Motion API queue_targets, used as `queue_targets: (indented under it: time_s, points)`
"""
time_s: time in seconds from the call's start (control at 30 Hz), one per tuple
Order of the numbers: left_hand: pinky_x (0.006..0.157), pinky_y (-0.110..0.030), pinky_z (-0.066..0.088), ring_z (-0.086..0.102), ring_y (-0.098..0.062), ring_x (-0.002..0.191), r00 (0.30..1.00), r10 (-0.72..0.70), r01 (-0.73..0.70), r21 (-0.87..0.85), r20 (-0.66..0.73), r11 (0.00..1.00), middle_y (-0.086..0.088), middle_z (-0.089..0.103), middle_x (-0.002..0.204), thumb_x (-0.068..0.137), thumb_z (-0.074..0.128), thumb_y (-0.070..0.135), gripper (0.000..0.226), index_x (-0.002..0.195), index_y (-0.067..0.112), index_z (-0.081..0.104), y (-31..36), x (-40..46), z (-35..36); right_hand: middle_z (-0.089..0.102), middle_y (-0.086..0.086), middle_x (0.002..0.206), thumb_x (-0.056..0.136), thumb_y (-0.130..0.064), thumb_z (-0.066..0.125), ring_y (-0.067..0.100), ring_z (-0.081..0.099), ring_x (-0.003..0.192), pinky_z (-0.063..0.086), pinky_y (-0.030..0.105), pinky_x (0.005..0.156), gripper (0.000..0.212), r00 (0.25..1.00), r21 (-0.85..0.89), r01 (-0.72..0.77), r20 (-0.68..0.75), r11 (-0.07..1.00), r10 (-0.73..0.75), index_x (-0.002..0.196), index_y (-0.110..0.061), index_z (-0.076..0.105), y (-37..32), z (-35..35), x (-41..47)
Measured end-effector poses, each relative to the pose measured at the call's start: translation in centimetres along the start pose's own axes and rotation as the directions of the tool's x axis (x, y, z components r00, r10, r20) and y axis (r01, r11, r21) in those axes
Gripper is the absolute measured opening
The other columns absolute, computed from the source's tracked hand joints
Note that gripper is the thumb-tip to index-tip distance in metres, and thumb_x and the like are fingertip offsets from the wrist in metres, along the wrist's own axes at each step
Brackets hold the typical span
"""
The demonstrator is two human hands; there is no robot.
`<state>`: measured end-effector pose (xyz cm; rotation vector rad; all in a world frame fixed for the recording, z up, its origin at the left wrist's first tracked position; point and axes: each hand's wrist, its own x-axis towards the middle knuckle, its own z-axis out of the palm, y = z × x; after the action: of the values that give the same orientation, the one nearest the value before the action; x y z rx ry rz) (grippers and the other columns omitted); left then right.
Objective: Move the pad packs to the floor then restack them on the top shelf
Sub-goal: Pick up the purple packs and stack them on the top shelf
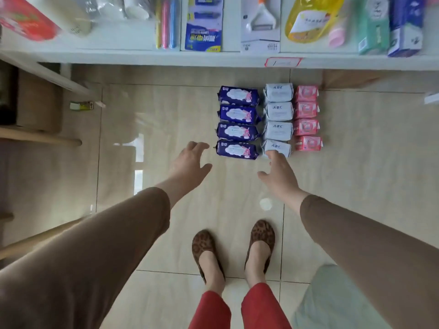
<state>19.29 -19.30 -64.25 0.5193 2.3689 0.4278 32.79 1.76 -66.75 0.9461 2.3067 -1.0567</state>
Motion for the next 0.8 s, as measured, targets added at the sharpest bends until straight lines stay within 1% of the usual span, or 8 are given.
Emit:
queue_targets:
  time_s: [0.13,0.27,0.4,0.47,0.53,0.6,0.67,0.8]
  points:
    - [0.096,-0.038,0.046,0.05,-0.026,0.121,0.999,0.011,-0.01,0.026,-0.033,1.0,-0.004,0.041,0.141,0.089,0.065,0.026,0.058,0.142,0.021,0.042,-2.0,7.4,5.5,0.042,0.01,0.138,0.088,-0.009,0.065,0.027,0.043,0.128,0.039,0.034,0.097,0.063,0.996,-0.052,0.057,-0.071,0.997,-0.06,0.144,-0.012,0.037,2.9,5.4,5.6]
    - [0.098,-0.042,0.047,0.048,-0.029,0.121,0.992,0.048,-0.046,0.023,-0.115,0.999,-0.005,0.037,0.142,0.089,0.062,0.023,0.058,0.142,0.019,0.038,-2.5,13.9,9.0,0.042,0.01,0.138,0.084,-0.005,0.067,0.029,0.04,0.125,0.044,0.039,0.099,0.064,0.977,-0.124,0.13,-0.154,0.984,-0.149,0.142,-0.012,0.039,4.2,9.7,9.5]
    - [0.096,-0.042,0.05,0.047,-0.028,0.123,0.987,0.065,-0.054,0.079,-0.146,0.995,-0.004,0.036,0.142,0.086,0.065,0.024,0.062,0.14,0.02,0.035,-2.4,18.1,11.6,0.043,0.01,0.136,0.078,-0.005,0.073,0.028,0.04,0.129,0.048,0.036,0.099,0.067,0.951,-0.16,0.139,-0.253,0.977,-0.177,0.138,-0.013,0.043,4.6,12.7,11.4]
    - [0.093,-0.042,0.051,0.048,-0.029,0.12,0.988,0.063,-0.047,0.112,-0.142,0.993,-0.004,0.036,0.138,0.081,0.069,0.021,0.065,0.137,0.022,0.035,-2.5,19.1,12.8,0.041,0.009,0.135,0.077,-0.005,0.074,0.026,0.041,0.13,0.053,0.034,0.094,0.063,0.943,-0.177,0.142,-0.276,0.974,-0.187,0.133,-0.012,0.046,4.8,13.8,11.8]
    - [0.089,-0.041,0.051,0.049,-0.029,0.117,0.987,0.058,-0.04,0.121,-0.148,0.992,-0.005,0.036,0.136,0.077,0.071,0.019,0.069,0.136,0.023,0.035,-2.7,19.7,13.9,0.039,0.008,0.135,0.078,-0.006,0.072,0.025,0.045,0.127,0.057,0.034,0.083,0.055,0.95,-0.188,0.133,-0.257,0.973,-0.18,0.126,-0.012,0.048,5.1,14.8,12.1]
    - [0.09,-0.04,0.051,0.049,-0.029,0.117,0.986,0.058,-0.041,0.108,-0.156,0.993,-0.005,0.037,0.137,0.077,0.074,0.02,0.071,0.136,0.023,0.035,-3.0,20.2,14.6,0.04,0.006,0.134,0.081,-0.008,0.07,0.024,0.048,0.123,0.057,0.038,0.076,0.049,0.961,-0.166,0.11,-0.234,0.98,-0.148,0.124,-0.013,0.048,5.4,15.7,12.4]
    - [0.093,-0.041,0.05,0.05,-0.028,0.119,0.99,0.048,-0.035,0.097,-0.133,0.995,-0.003,0.042,0.138,0.078,0.076,0.022,0.073,0.138,0.024,0.035,-3.1,20.5,14.8,0.044,0.006,0.132,0.084,-0.011,0.067,0.025,0.051,0.119,0.056,0.04,0.073,0.046,0.97,-0.142,0.106,-0.205,0.984,-0.134,0.125,-0.013,0.047,5.9,16.2,12.6]
    - [0.09,-0.042,0.051,0.056,-0.027,0.112,0.994,0.013,-0.001,0.105,-0.113,0.994,-0.003,0.053,0.127,0.079,0.078,0.027,0.065,0.133,0.02,0.043,-3.4,18.8,13.1,0.053,0.007,0.122,0.083,-0.016,0.068,0.026,0.053,0.111,0.047,0.035,0.075,0.042,0.977,-0.062,0.175,-0.112,0.983,-0.181,0.122,-0.011,0.052,6.6,14.5,11.3]
